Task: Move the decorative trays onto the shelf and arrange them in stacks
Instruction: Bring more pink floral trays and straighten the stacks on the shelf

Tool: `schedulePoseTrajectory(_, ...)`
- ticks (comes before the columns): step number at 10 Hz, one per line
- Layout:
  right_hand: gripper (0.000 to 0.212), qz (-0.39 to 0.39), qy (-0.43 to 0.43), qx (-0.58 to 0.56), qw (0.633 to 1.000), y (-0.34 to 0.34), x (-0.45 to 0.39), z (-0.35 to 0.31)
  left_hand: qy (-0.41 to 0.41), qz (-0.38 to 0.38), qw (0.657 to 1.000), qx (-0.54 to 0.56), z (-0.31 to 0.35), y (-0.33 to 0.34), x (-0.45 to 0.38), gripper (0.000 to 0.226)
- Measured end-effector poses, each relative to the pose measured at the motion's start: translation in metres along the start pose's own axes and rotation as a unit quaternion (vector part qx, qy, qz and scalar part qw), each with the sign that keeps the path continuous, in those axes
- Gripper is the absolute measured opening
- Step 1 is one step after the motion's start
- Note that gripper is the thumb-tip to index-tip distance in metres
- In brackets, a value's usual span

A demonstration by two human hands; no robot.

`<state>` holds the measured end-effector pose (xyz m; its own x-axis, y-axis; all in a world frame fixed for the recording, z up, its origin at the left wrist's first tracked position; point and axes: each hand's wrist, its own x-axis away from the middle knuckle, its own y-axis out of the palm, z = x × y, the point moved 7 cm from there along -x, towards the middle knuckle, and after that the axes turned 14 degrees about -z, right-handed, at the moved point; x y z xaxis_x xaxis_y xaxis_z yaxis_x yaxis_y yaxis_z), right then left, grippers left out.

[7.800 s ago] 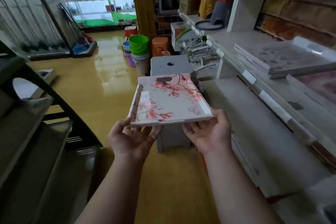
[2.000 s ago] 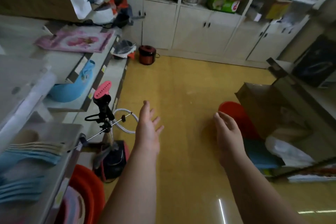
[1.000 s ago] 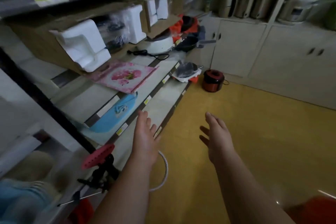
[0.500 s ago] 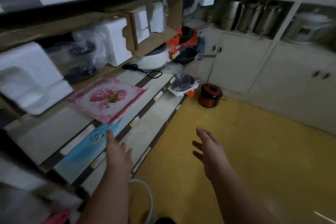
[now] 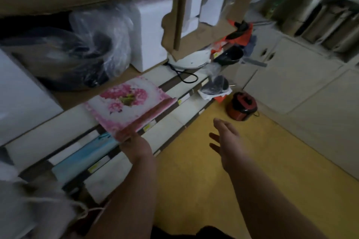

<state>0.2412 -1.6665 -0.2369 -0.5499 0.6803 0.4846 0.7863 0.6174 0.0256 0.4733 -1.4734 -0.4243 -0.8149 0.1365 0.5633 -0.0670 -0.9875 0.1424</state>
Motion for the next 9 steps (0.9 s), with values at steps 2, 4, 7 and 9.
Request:
schedulePoseTrajectory(2, 0.045, -0.104, 0.032, 0.002, 0.994, 0.056, -0.086, -0.003, 0.029, 0.01, 0.999, 0.011, 0.03, -0.011, 0.05, 0.082)
schedulePoseTrajectory(4, 0.026, -0.185, 0.113, 0.043, 0.975, 0.089, -0.178, -0.029, 0.018, 0.087, 0.996, 0.022, 0.046, -0.007, 0.086, 0.014)
schedulePoseTrajectory(7, 0.035, -0.31, 0.18, 0.181, 0.916, 0.139, -0.198, -0.051, 0.016, 0.176, 0.982, 0.06, 0.056, 0.023, 0.099, 0.047)
schedulePoseTrajectory(9, 0.027, -0.343, 0.212, 0.07, 0.912, 0.131, -0.209, -0.086, 0.064, 0.237, 0.966, 0.078, 0.086, 0.04, 0.122, 0.035)
